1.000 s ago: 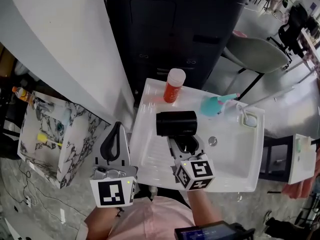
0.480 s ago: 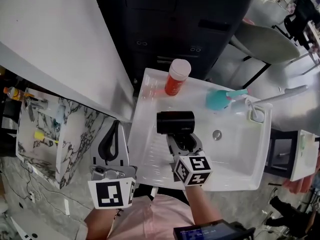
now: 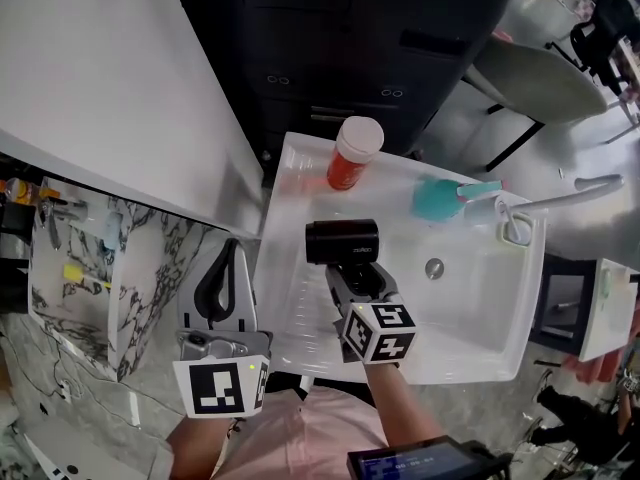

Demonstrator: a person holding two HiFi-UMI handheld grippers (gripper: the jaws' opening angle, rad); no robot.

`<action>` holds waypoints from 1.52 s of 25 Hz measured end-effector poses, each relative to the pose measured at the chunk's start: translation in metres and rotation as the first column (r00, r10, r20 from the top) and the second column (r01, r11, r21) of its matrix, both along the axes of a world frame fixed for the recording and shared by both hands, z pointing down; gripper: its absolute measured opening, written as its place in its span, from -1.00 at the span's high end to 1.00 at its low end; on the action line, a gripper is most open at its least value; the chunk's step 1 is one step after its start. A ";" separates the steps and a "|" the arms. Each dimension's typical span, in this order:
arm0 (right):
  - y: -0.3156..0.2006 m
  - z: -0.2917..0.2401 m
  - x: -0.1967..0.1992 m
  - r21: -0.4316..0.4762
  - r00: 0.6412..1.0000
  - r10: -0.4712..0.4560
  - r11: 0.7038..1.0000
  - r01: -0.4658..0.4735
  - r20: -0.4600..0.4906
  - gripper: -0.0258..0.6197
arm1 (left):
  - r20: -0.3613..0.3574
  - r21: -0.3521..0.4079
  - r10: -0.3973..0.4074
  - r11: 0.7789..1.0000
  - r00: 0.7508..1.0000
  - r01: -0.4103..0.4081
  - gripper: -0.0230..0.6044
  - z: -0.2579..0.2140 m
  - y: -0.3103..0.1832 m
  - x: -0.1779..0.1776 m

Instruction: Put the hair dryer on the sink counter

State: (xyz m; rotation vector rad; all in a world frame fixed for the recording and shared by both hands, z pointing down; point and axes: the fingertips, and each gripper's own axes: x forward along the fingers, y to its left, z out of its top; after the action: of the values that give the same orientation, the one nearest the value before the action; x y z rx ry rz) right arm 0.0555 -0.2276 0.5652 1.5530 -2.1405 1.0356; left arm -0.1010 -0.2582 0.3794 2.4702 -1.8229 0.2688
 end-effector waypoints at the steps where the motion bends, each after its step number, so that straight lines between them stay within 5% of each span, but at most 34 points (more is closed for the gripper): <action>1: 0.000 0.003 0.000 -0.016 1.000 0.000 1.000 0.000 -0.001 0.20 | 0.000 -0.002 -0.001 1.000 1.000 0.001 0.90 0.001 -0.001 0.000; 22: -0.002 0.064 -0.001 -0.332 1.000 -0.019 0.943 0.017 -0.005 0.14 | -0.017 -0.020 -0.053 0.998 0.998 0.053 0.90 0.007 -0.015 -0.017; 26: -0.004 0.063 -0.003 -0.363 0.998 -0.038 0.930 0.051 0.041 -0.14 | -0.024 -0.012 -0.042 0.999 0.999 0.042 0.90 0.005 -0.015 -0.014; 33: -0.002 0.036 0.011 -0.307 0.999 0.008 0.952 0.002 0.033 -0.15 | -0.030 0.009 -0.029 1.000 0.999 0.030 0.90 -0.003 -0.008 -0.015; 38: -0.003 -0.032 0.038 -0.099 0.992 0.122 0.988 -0.120 0.014 0.01 | -0.065 0.025 -0.011 1.000 0.998 0.013 0.90 -0.020 0.004 -0.016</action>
State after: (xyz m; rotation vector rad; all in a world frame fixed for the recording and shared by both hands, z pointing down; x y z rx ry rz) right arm 0.0935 -0.2302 0.5330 1.6500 -1.9964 1.1816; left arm -0.1165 -0.2544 0.3598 2.4530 -1.8266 0.1631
